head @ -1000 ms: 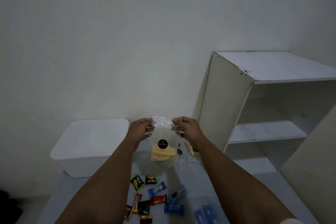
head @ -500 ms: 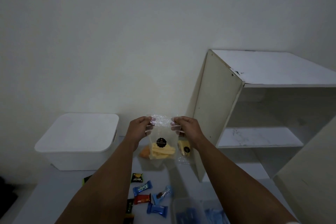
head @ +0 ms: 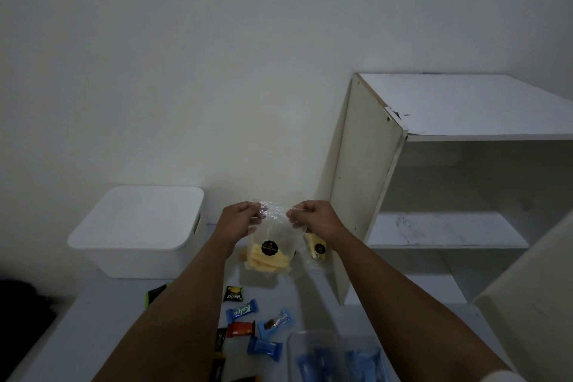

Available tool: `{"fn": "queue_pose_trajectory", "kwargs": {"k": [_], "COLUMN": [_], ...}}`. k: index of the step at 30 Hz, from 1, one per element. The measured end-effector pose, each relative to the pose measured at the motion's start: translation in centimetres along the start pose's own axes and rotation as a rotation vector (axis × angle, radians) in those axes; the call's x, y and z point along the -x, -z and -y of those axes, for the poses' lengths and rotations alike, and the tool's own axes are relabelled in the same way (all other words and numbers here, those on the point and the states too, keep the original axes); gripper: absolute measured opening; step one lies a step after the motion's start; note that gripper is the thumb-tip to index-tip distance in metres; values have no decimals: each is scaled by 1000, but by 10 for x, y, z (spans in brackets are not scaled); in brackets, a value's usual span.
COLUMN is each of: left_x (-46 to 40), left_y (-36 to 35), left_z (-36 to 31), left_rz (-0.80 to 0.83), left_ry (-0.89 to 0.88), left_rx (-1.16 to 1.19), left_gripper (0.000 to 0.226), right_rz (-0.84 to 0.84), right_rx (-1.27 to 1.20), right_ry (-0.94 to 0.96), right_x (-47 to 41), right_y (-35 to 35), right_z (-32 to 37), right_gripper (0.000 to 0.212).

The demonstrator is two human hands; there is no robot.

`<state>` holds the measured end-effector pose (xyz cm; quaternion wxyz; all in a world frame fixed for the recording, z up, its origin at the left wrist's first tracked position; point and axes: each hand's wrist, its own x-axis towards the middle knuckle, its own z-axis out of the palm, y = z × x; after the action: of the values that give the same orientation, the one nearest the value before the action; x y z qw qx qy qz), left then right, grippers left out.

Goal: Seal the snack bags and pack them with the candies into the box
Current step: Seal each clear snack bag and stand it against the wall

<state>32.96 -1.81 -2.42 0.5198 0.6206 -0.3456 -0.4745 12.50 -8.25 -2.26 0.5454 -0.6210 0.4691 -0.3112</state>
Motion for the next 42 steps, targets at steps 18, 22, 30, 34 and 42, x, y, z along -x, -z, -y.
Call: {"fn": "queue_pose_trajectory", "kwargs": {"k": [18, 22, 30, 34, 42], "left_x": [10, 10, 4, 4, 3], "left_y": [-1, 0, 5, 8, 12], "left_z": [-3, -7, -5, -2, -1], "left_rz": [23, 32, 22, 20, -19], "left_ry": [-8, -30, -52, -45, -63], "left_rx": [-124, -146, -178, -163, -137], "left_gripper": [23, 22, 23, 24, 22], "right_rz": [151, 123, 119, 99, 73], "right_rx": [145, 110, 84, 54, 14], "right_ry": [134, 118, 97, 49, 38], "right_x": [-14, -14, -18, -18, -15], "right_y": [-15, -17, -21, -22, -20], "right_z": [4, 4, -2, -3, -10], "right_gripper": [18, 18, 14, 22, 22]}}
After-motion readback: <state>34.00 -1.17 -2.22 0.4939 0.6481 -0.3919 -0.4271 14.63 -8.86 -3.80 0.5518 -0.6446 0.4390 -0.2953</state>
